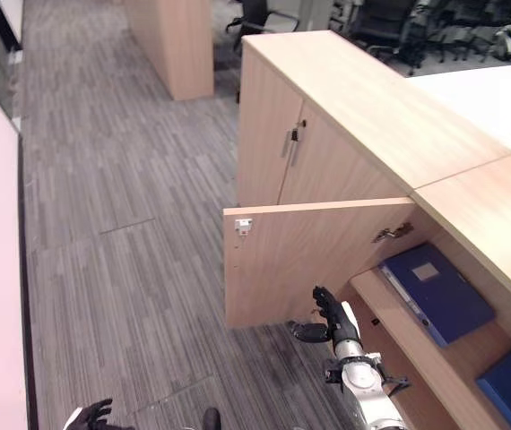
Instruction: Put the empty folder in the office cabinet
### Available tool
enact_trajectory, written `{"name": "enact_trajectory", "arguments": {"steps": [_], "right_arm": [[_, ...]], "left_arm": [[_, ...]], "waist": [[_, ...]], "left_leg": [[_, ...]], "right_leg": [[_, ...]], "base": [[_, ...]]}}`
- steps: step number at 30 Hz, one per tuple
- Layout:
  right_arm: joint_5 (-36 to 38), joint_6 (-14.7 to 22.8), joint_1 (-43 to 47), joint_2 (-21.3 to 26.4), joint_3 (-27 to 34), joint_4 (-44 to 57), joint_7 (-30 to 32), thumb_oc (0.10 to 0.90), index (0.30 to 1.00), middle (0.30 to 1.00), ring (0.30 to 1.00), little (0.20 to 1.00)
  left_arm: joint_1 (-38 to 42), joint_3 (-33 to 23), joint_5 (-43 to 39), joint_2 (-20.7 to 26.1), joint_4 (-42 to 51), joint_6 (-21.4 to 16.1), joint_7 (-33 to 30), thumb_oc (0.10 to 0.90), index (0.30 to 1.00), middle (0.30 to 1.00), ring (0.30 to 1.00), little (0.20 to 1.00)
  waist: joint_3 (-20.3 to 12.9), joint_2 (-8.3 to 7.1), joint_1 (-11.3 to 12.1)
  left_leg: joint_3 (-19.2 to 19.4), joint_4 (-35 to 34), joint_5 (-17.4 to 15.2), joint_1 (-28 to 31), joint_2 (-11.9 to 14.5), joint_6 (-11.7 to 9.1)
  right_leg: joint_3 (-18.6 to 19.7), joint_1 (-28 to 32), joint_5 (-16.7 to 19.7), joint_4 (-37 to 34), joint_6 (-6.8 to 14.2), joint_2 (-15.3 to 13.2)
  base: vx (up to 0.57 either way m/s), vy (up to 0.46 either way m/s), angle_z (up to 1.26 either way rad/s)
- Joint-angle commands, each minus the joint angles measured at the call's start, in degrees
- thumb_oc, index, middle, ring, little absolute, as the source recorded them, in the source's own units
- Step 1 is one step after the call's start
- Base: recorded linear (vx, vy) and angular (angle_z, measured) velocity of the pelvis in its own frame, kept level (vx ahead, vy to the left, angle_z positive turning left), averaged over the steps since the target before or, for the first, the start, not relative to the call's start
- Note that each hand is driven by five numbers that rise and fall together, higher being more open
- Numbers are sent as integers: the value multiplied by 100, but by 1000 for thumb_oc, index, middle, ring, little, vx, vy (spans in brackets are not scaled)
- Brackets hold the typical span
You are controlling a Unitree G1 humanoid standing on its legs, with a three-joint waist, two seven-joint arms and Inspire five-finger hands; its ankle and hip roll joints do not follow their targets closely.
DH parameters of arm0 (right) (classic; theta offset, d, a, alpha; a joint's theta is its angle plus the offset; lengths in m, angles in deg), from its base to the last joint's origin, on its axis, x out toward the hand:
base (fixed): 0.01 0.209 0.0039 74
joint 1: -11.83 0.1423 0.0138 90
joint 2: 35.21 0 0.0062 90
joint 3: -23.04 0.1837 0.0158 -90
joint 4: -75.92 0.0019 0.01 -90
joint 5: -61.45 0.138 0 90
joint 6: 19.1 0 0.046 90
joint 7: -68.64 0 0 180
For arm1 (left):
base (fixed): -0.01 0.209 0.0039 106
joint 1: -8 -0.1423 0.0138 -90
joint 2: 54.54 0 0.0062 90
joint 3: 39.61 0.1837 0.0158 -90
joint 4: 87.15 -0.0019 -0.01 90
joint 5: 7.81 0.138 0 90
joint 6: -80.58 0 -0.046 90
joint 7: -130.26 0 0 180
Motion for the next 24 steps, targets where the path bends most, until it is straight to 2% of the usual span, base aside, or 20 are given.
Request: {"name": "enact_trajectory", "arguments": {"steps": [1,4,14,24], "right_arm": [[-82,415,344,58,552,328,141,800,900,900,900,900],[-180,353,173,42,615,237,146,800,900,900,900,900],[-333,326,196,8,551,-40,280,800,900,900,900,900],[-289,227,-3,-356,290,-856,241,800,900,900,900,900]], "left_arm": [[127,-115,44,197,117,-120,-233,800,900,900,900,900],[64,-240,-98,97,218,-129,-245,800,900,900,900,900],[1,-33,-251,-10,975,-238,-265,800,900,900,900,900],[265,156,-473,10,1849,-340,-370,800,900,900,900,900]], "waist": [[-13,-125,139],[-120,-144,172],[-182,-143,265],[-220,-100,141]], "left_leg": [[122,39,-672,198,44,-736],[82,20,-649,164,50,-753],[38,-47,-618,238,65,-788],[120,-48,-628,294,99,-818]], "right_leg": [[92,53,389,-148,82,-40],[155,200,499,-411,107,-18],[70,611,523,-848,70,30],[72,748,576,-1035,64,41]], "base": [[27,-60,87],[84,-65,28],[22,-34,-4],[-1,-22,1]]}}
